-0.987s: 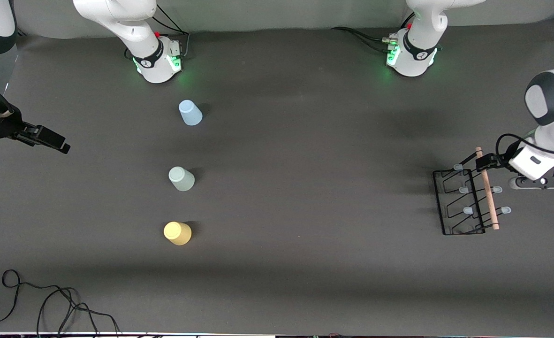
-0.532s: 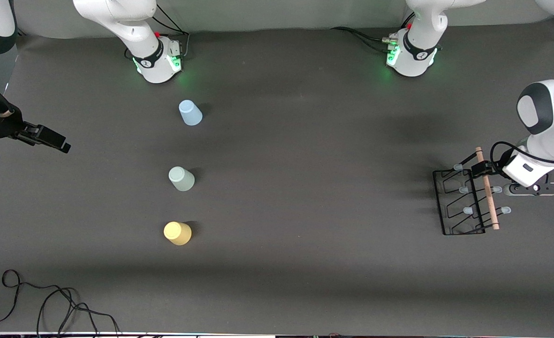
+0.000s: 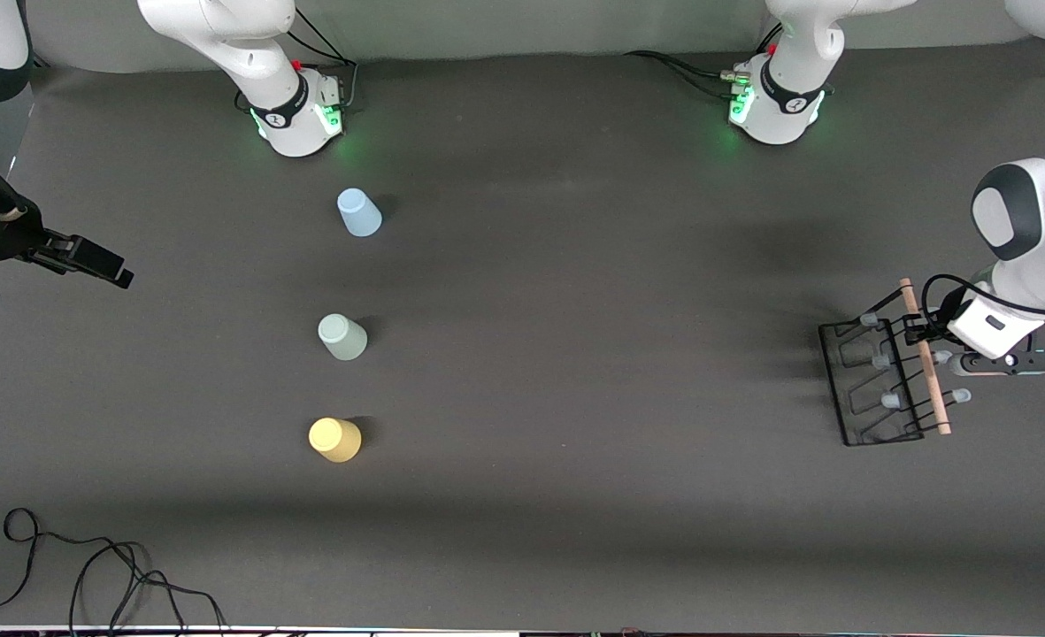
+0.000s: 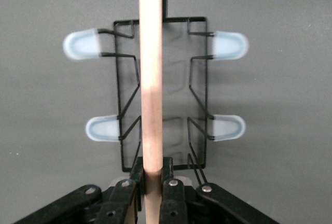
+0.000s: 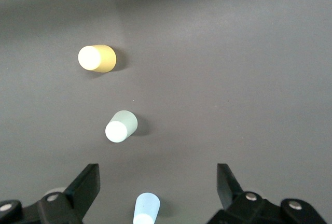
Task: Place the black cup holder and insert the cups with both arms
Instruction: 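Carry the holder toward the cups and lower it with the left gripper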
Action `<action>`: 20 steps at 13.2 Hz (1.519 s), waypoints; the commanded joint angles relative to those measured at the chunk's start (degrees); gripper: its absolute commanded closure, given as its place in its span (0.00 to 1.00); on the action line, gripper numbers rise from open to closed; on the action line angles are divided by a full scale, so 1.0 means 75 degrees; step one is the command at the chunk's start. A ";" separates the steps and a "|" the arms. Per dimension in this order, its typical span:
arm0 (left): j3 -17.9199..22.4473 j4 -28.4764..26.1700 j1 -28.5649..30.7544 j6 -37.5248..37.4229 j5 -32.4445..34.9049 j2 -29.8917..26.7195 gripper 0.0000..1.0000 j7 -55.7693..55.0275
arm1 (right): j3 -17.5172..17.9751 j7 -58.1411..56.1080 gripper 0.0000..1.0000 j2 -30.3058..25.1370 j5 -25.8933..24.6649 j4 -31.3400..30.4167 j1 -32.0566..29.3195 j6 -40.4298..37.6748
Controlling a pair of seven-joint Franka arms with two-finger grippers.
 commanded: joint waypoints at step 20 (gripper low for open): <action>-0.1747 0.4135 -0.2338 -0.4171 -0.0373 0.0086 1.00 -0.3621 | -0.0026 0.0142 0.00 0.0040 0.0063 0.0164 0.0034 -0.0195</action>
